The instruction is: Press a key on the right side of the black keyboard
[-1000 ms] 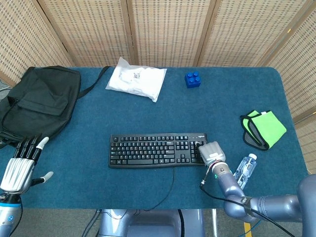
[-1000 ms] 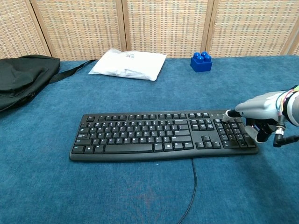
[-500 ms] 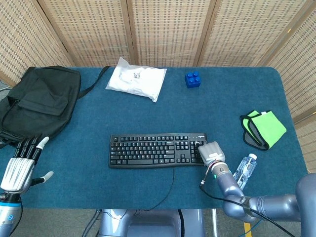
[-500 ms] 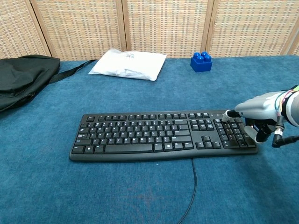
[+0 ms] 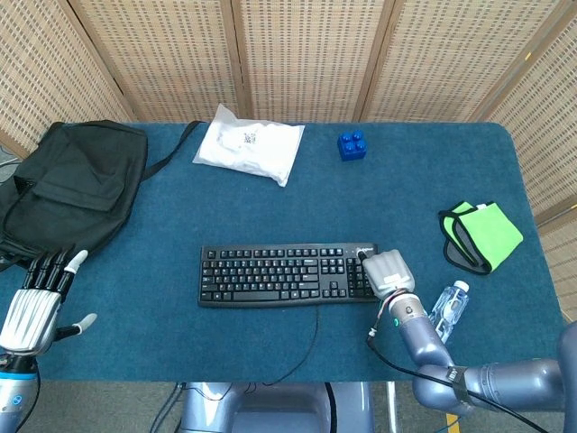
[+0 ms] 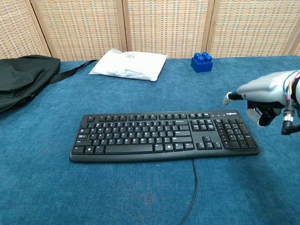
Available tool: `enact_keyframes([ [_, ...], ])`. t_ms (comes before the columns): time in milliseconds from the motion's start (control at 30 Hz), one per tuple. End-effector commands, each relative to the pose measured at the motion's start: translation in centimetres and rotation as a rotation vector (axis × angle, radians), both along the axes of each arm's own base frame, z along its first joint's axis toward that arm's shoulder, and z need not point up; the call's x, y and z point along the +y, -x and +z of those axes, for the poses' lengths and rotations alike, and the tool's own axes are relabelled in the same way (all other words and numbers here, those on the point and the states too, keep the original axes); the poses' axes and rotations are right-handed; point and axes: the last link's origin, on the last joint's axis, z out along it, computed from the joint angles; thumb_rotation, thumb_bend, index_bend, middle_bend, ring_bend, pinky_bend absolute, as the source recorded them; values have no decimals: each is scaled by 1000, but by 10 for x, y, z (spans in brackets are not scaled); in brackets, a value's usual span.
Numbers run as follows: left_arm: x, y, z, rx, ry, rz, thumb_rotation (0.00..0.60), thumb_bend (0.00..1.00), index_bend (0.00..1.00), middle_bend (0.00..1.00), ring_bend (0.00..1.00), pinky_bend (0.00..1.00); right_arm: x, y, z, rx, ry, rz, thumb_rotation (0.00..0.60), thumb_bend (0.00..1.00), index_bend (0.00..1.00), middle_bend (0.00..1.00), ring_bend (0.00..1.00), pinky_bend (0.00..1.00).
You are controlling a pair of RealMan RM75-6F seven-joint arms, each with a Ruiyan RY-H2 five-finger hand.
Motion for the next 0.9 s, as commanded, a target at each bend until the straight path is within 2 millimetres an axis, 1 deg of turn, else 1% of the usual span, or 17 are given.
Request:
enact_keyframes([
  [33, 0, 0, 0, -1, 1, 0, 600, 0, 0, 0, 0, 0, 3, -4, 21, -27, 65, 48, 600, 780, 78, 612, 540, 486],
  [100, -1, 0, 0, -3, 1, -1, 600, 0, 0, 0, 0, 0, 9, -1, 39, -76, 121, 71, 600, 720, 40, 513, 439, 486],
  [167, -2, 0, 1, -5, 1, -1, 600, 0, 0, 0, 0, 0, 15, 4, 52, -126, 163, 83, 600, 605, 5, 358, 288, 458],
  [200, -2, 0, 1, -6, 0, -2, 600, 0, 0, 0, 0, 0, 18, 7, 56, -141, 174, 88, 600, 572, 1, 307, 238, 440],
  [267, -2, 0, 1, -6, -1, -3, 600, 0, 0, 0, 0, 0, 23, 13, 66, -168, 203, 96, 600, 475, 0, 145, 90, 358],
  [300, -2, 0, 1, -6, -2, -3, 600, 0, 0, 0, 0, 0, 26, 17, 71, -182, 221, 102, 600, 448, 0, 93, 52, 326],
  [333, -2, 0, 1, -6, -2, -3, 600, 0, 0, 0, 0, 0, 30, 22, 77, -196, 240, 107, 600, 408, 0, 34, 11, 268],
  [367, -2, 0, 1, -6, -1, -3, 600, 0, 0, 0, 0, 0, 37, 30, 85, -218, 263, 116, 600, 375, 0, 4, 0, 209],
  [433, -2, 0, 0, -5, 1, -3, 600, 0, 0, 0, 0, 0, 50, 45, 95, -254, 290, 133, 600, 314, 0, 0, 0, 138],
  [533, -3, 0, -1, -5, 5, -1, 600, 0, 0, 0, 0, 0, 66, 67, 105, -278, 325, 145, 600, 251, 0, 0, 0, 65],
  [633, -3, 0, -2, 0, 8, 0, 600, 0, 0, 0, 0, 0, 86, 97, 114, -307, 386, 175, 600, 203, 0, 0, 0, 7],
  [700, -3, 1, -3, 7, 10, -1, 600, 0, 0, 0, 0, 0, 97, 115, 115, -328, 417, 184, 600, 169, 0, 0, 0, 0],
  [733, -3, 1, -4, 8, 10, -1, 600, 0, 0, 0, 0, 0, 98, 118, 115, -331, 422, 182, 600, 155, 0, 0, 0, 0],
  [800, -4, 1, -5, 12, 13, -4, 600, 0, 0, 0, 0, 0, 110, 137, 118, -336, 458, 149, 600, 143, 0, 0, 0, 0],
  [900, -5, 1, -7, 12, 19, -5, 600, 0, 0, 0, 0, 0, 121, 155, 120, -345, 491, 133, 600, 131, 0, 0, 0, 0],
])
